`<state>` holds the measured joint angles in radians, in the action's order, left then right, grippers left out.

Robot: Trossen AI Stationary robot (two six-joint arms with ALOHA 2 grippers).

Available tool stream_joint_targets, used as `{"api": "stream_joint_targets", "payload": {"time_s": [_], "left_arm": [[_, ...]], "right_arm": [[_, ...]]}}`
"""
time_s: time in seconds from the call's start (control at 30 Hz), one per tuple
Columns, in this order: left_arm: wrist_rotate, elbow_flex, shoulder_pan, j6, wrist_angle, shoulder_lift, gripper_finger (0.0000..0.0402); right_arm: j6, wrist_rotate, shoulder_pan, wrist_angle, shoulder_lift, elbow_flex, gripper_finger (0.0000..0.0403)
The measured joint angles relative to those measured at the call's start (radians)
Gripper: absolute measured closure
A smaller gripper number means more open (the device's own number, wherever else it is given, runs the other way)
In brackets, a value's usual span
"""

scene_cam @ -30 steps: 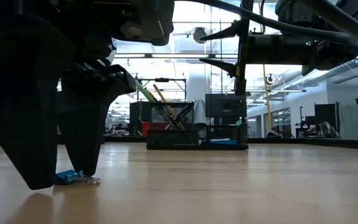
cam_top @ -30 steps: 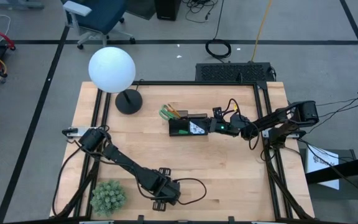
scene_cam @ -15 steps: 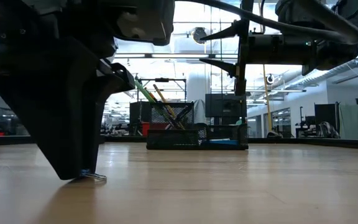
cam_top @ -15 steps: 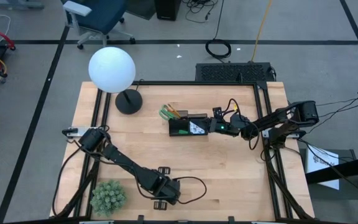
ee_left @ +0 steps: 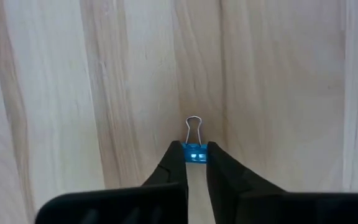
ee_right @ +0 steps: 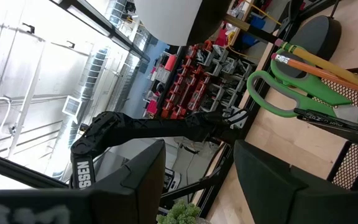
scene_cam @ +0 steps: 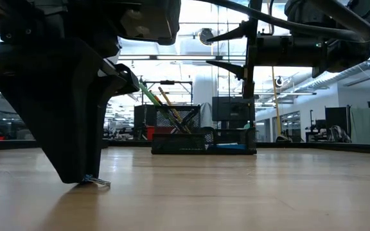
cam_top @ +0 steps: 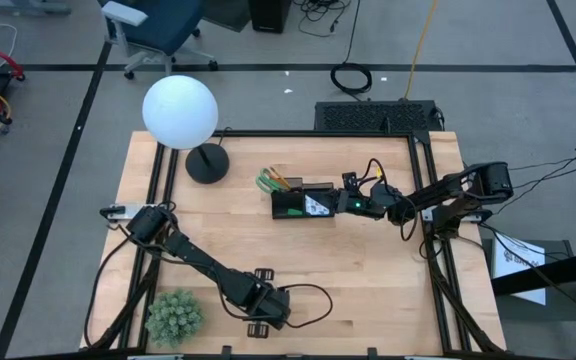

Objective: Pick and place office supplies into organizer
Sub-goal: Put the blue binder clip into the black desk organizer

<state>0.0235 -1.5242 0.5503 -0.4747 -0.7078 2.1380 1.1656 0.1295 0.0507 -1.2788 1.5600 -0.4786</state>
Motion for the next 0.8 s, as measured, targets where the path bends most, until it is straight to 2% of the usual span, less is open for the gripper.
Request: {"api": "stream_joint_targets", "payload": {"time_s": [0.8], "left_arm": [[0.008,0.004,-0.035,-0.036,-0.11,-0.034,0.0394]], "right_arm": [[0.0,0.0,0.0,0.0,0.0,0.0,0.0222]]}}
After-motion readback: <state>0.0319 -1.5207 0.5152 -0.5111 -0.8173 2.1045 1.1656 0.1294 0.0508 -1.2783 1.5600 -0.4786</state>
